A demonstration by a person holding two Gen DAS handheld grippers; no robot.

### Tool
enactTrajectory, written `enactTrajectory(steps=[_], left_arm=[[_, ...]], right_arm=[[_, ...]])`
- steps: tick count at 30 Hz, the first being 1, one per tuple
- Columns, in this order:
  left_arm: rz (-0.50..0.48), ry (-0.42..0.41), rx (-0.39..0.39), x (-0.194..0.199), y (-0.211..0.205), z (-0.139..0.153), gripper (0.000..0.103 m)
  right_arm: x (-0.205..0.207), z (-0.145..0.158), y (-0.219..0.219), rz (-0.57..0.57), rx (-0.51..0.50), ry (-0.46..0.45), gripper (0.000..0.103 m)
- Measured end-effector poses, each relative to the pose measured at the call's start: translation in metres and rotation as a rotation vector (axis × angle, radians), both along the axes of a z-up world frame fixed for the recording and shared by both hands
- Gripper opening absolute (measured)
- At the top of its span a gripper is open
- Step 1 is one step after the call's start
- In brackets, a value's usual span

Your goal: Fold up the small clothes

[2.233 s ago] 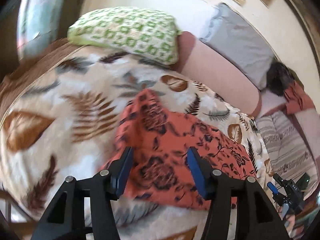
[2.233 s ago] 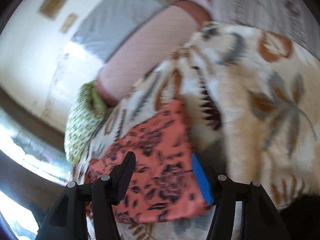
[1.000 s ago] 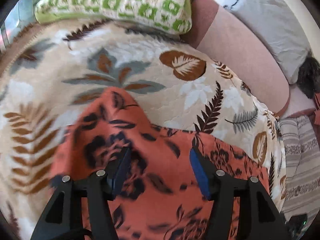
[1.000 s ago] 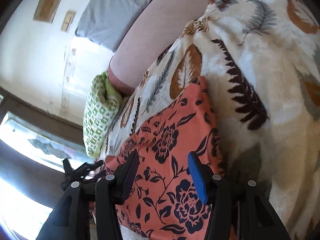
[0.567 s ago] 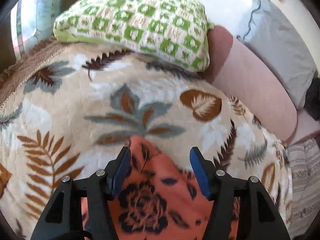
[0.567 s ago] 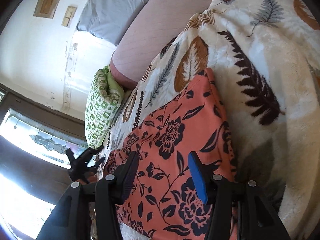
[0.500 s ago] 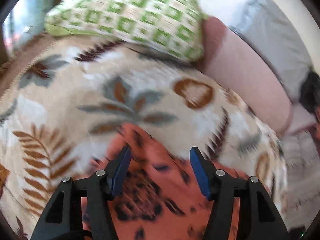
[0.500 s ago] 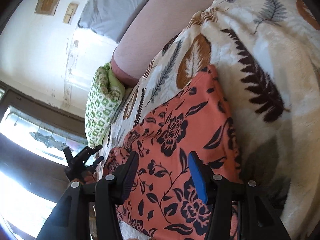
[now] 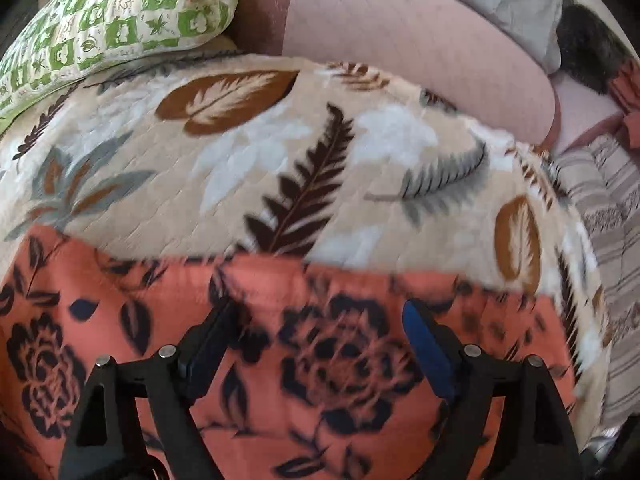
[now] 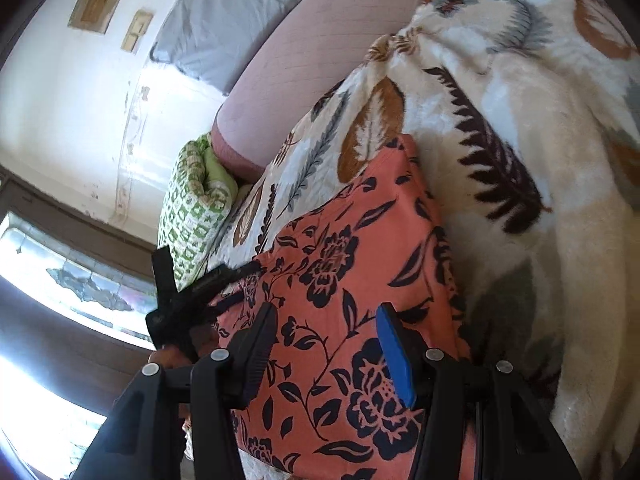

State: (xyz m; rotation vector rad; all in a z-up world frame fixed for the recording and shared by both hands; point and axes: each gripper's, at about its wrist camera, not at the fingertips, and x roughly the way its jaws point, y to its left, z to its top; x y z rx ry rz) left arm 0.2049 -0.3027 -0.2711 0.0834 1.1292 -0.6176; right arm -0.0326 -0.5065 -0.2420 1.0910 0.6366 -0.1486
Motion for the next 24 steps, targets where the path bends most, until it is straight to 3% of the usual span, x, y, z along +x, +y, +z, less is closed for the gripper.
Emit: enactTrajectory(steps=[3, 8, 12, 15, 18, 21, 24], left_arm=[[0.012, 0.032, -0.058, -0.001, 0.007, 0.007, 0.084], [-0.099, -0.068, -0.077, -0.030, 0.037, 0.032, 0.085], [-0.177, 0.013, -0.050, -0.046, 0.051, 0.013, 0.086], [-0.165, 0.025, 0.004, -0.040, 0.043, -0.005, 0.085], [-0.108, 0.021, 0.019, -0.022, 0.021, -0.003, 0.085], [-0.084, 0.041, 0.012, -0.015, 0.005, 0.002, 0.085], [-0.135, 0.047, -0.039, -0.031, 0.009, 0.014, 0.085]], right_arm=[[-0.003, -0.003, -0.002, -0.008, 0.005, 0.013, 0.054], [0.000, -0.001, -0.001, -0.004, 0.015, -0.003, 0.054], [0.010, 0.000, 0.009, 0.030, -0.003, 0.003, 0.056], [0.013, -0.001, 0.014, 0.039, -0.007, 0.010, 0.056], [0.011, -0.004, 0.014, 0.026, -0.006, 0.026, 0.056], [0.006, -0.006, 0.011, 0.006, 0.001, 0.032, 0.056], [-0.003, 0.000, 0.010, -0.017, -0.018, 0.013, 0.056]])
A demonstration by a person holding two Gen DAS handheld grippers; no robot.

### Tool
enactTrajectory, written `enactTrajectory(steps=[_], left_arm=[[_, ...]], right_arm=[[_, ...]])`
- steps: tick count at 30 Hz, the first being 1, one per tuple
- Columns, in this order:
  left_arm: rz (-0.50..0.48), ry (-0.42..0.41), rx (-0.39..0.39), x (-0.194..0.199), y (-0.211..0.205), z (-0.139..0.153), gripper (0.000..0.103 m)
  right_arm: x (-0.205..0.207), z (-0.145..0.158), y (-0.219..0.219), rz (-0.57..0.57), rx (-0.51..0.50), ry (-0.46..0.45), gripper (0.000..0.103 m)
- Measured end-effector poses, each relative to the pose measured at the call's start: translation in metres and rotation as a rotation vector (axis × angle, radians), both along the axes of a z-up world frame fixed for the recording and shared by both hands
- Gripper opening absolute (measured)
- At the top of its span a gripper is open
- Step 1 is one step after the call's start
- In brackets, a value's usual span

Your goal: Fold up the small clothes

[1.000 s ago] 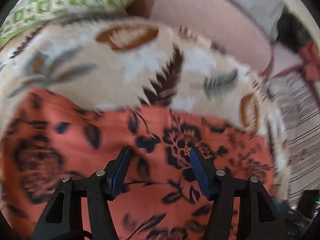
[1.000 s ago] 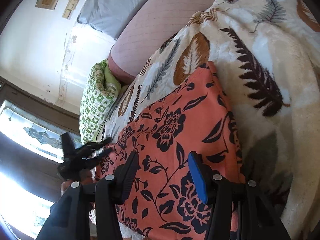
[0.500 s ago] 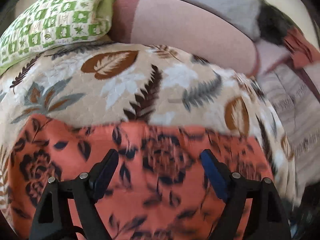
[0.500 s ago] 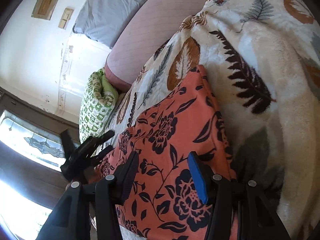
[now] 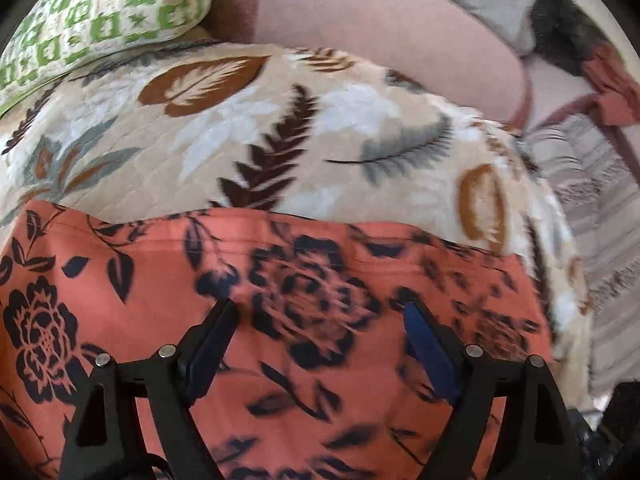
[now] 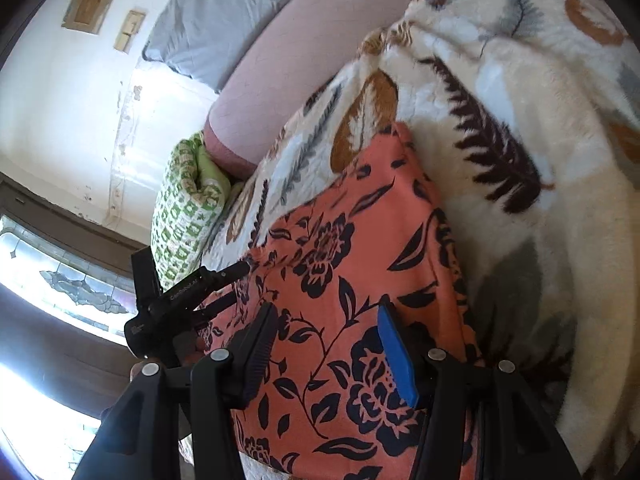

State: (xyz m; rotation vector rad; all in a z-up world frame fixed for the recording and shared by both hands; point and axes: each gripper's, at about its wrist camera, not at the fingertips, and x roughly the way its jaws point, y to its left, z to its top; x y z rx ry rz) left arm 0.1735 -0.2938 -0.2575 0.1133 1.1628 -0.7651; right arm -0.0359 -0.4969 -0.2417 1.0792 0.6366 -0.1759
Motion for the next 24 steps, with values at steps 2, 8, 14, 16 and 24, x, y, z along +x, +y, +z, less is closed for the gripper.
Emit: enactTrajectory(steps=[2, 8, 14, 16, 24], left_arm=[[-0.059, -0.030, -0.019, -0.017, 0.011, 0.010, 0.085], [-0.052, 0.000, -0.003, -0.055, 0.084, 0.013, 0.086], [0.026, -0.029, 0.057, -0.081, 0.148, -0.004, 0.085], [0.010, -0.070, 0.082, -0.089, 0.149, -0.004, 0.085], [0.103, -0.146, 0.024, -0.105, 0.204, 0.032, 0.085]], right_arm=[[-0.006, 0.007, 0.001, -0.003, -0.023, -0.023, 0.056], [0.001, 0.015, 0.009, 0.030, -0.026, -0.050, 0.056], [0.028, 0.014, 0.032, 0.136, -0.032, -0.040, 0.056], [0.037, 0.003, 0.037, 0.162, -0.029, 0.031, 0.056], [0.010, 0.004, 0.027, 0.111, -0.051, 0.084, 0.055]])
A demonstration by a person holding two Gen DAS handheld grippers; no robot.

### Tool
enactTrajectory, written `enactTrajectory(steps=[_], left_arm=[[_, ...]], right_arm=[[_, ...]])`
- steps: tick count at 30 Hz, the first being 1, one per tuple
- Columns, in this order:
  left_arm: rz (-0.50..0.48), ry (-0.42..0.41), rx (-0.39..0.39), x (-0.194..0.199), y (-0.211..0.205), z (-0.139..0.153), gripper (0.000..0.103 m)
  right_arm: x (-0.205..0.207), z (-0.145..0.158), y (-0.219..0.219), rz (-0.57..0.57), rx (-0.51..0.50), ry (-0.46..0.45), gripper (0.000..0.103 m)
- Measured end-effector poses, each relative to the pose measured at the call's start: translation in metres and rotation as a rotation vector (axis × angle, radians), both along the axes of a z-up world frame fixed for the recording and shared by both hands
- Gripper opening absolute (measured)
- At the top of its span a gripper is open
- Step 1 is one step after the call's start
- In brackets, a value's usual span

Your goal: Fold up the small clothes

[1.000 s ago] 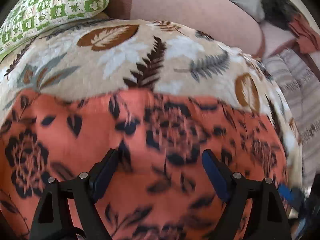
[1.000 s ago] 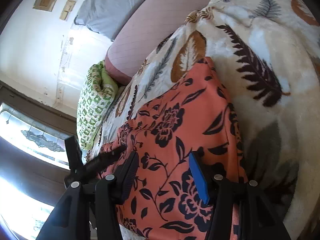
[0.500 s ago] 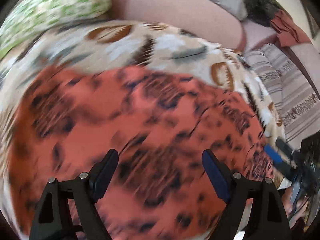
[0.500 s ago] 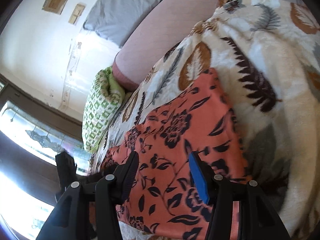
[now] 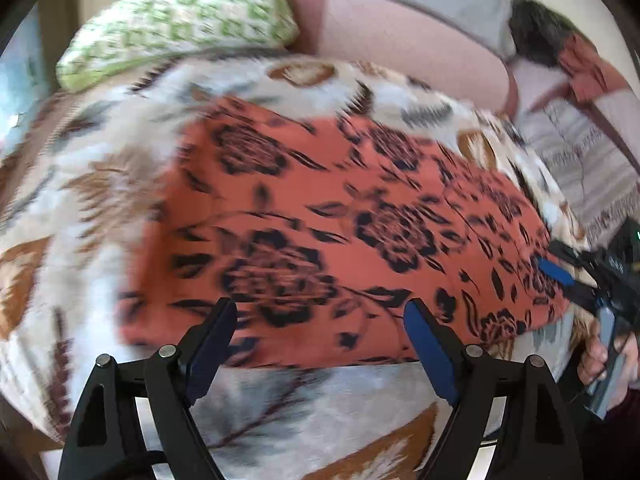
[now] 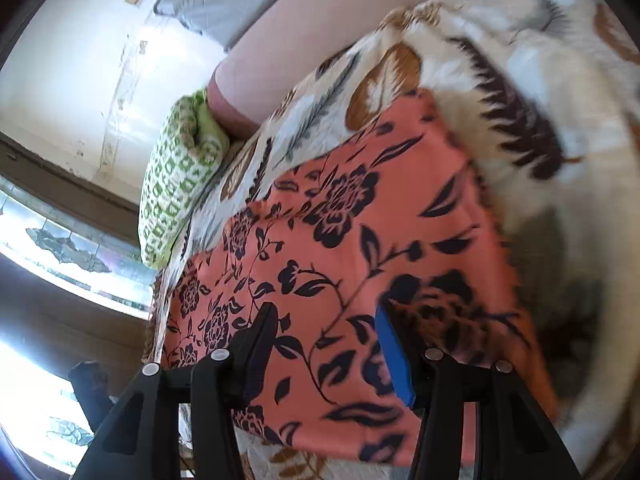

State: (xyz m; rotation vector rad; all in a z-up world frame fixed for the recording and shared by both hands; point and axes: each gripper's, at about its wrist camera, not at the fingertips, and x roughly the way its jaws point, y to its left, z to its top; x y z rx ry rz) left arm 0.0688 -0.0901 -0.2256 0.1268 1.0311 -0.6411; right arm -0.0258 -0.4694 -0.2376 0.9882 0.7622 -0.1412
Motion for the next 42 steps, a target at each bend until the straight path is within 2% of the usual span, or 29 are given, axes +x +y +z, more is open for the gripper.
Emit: enactTrajectory(steps=[2, 3, 5, 6, 7, 11, 13, 16, 19, 21, 23, 25, 27, 29, 31, 34, 35, 36, 37, 38, 40, 42], left_arm=[[0.031, -0.025, -0.009, 0.002, 0.016, 0.003, 0.086], [0.053, -0.026, 0.021, 0.007, 0.023, -0.003, 0.086], [0.093, 0.013, 0.089, 0.017, 0.031, -0.020, 0.085], [0.113, 0.066, 0.078, 0.022, 0.038, -0.030, 0.085], [0.124, 0.091, 0.057, 0.022, 0.042, -0.032, 0.085], [0.177, 0.163, -0.057, 0.015, 0.068, -0.029, 0.085], [0.223, 0.202, -0.158, 0.009, 0.088, -0.025, 0.085], [0.296, 0.233, -0.267, 0.005, 0.108, -0.021, 0.085], [0.334, 0.245, -0.300, 0.012, 0.109, -0.024, 0.085], [0.364, 0.241, -0.347, 0.019, 0.106, -0.027, 0.085], [0.404, 0.234, -0.331, 0.030, 0.100, -0.030, 0.084], [0.425, 0.270, -0.340, 0.037, 0.095, -0.037, 0.080], [0.436, 0.285, -0.322, 0.041, 0.085, -0.045, 0.068], [0.462, 0.270, -0.286, 0.043, 0.078, -0.051, 0.039], [0.467, 0.267, -0.320, 0.044, 0.077, -0.051, 0.029], [0.457, 0.233, -0.310, 0.043, 0.072, -0.049, 0.029], [0.455, 0.231, -0.312, 0.044, 0.072, -0.050, 0.032], [0.453, 0.235, -0.313, 0.045, 0.070, -0.052, 0.038], [0.451, 0.245, -0.314, 0.047, 0.068, -0.054, 0.054], [0.447, 0.255, -0.340, 0.049, 0.065, -0.056, 0.066], [0.471, 0.244, -0.360, 0.050, 0.059, -0.053, 0.073], [0.473, 0.222, -0.327, 0.052, 0.051, -0.050, 0.072]], right_arm=[[-0.008, 0.006, 0.000, 0.005, 0.009, -0.025, 0.055], [-0.009, 0.008, 0.002, 0.017, 0.004, -0.028, 0.055], [-0.006, 0.004, 0.006, 0.036, -0.005, 0.011, 0.055], [-0.004, -0.002, 0.010, 0.042, -0.002, 0.052, 0.056], [-0.003, -0.009, 0.012, 0.045, 0.002, 0.081, 0.056], [-0.008, -0.001, 0.022, 0.051, -0.037, 0.070, 0.055], [-0.013, 0.001, 0.026, 0.055, -0.022, 0.034, 0.055], [-0.013, 0.008, 0.033, 0.078, 0.000, -0.049, 0.055], [-0.008, 0.025, 0.049, 0.123, -0.040, -0.150, 0.053], [0.004, 0.032, 0.062, 0.170, -0.049, -0.187, 0.042], [0.016, 0.035, 0.074, 0.216, -0.054, -0.200, 0.041], [0.031, 0.035, 0.088, 0.265, -0.069, -0.204, 0.040], [0.041, 0.031, 0.100, 0.301, -0.086, -0.184, 0.040], [0.052, 0.013, 0.108, 0.326, -0.077, -0.106, 0.039], [0.063, -0.013, 0.110, 0.340, -0.041, 0.019, 0.029], [0.061, -0.015, 0.101, 0.313, 0.025, 0.001, 0.029], [0.060, -0.018, 0.098, 0.310, 0.058, 0.001, 0.029], [0.059, -0.020, 0.096, 0.305, 0.078, -0.002, 0.029], [0.058, -0.022, 0.094, 0.300, 0.097, -0.005, 0.029], [0.058, -0.022, 0.094, 0.299, 0.106, -0.006, 0.029], [0.058, -0.020, 0.096, 0.302, 0.098, -0.006, 0.029], [0.057, -0.018, 0.098, 0.305, 0.086, -0.007, 0.029]])
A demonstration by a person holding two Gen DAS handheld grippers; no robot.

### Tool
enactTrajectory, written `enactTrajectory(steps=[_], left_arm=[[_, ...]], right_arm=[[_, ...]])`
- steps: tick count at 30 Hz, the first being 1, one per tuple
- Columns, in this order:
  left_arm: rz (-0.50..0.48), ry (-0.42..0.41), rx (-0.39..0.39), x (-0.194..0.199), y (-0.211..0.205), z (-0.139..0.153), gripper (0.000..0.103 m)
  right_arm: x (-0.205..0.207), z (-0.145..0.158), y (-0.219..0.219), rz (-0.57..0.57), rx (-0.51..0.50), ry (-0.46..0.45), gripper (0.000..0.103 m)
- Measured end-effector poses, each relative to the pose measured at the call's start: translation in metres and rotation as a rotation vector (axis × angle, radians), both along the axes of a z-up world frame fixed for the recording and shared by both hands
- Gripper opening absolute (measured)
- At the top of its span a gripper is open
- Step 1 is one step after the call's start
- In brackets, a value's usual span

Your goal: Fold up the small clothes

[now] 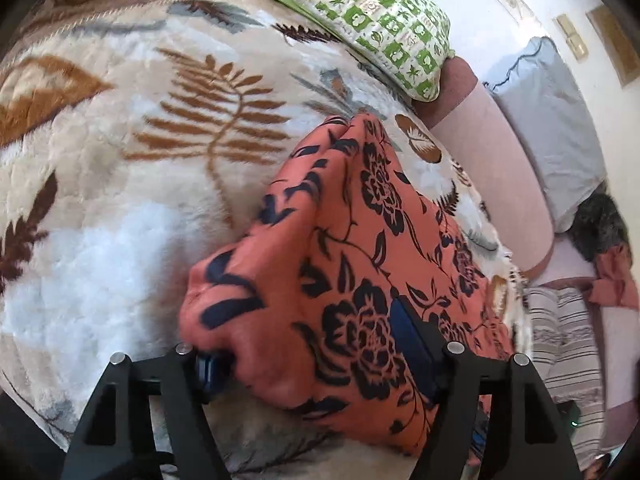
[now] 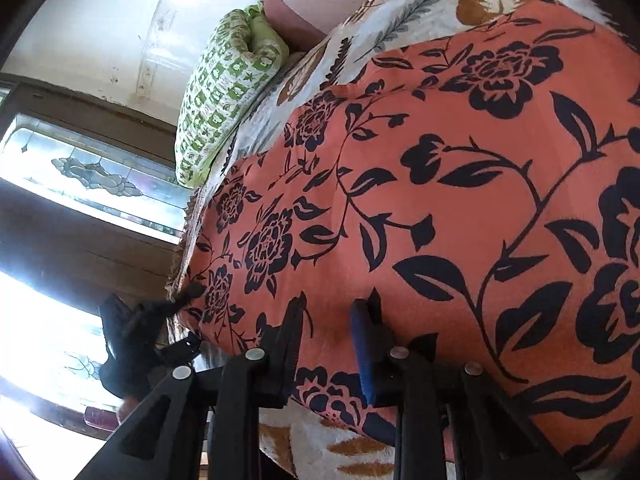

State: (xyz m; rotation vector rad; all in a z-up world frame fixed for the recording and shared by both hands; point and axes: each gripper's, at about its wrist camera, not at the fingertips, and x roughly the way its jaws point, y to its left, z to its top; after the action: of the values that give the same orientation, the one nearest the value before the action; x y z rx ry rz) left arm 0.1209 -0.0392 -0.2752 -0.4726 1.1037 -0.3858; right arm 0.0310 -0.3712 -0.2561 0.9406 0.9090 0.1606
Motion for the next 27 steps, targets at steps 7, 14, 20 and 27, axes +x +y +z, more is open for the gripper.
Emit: enactTrajectory(steps=[7, 14, 20, 27], left_arm=[[-0.038, -0.089, 0.100, -0.007, -0.017, 0.021, 0.019], [-0.207, -0.332, 0.133, -0.037, -0.067, 0.104, 0.018], [-0.409, -0.452, 0.151, -0.076, -0.156, 0.150, 0.018], [-0.707, -0.425, 0.200, -0.138, -0.281, 0.118, 0.034]], right_arm=[[0.000, -0.002, -0.002, -0.003, 0.013, 0.001, 0.029], [-0.007, 0.004, -0.023, -0.065, 0.079, -0.011, 0.030], [-0.055, 0.032, -0.085, -0.306, 0.156, -0.175, 0.030], [-0.124, 0.024, -0.152, -0.589, 0.297, -0.275, 0.030]])
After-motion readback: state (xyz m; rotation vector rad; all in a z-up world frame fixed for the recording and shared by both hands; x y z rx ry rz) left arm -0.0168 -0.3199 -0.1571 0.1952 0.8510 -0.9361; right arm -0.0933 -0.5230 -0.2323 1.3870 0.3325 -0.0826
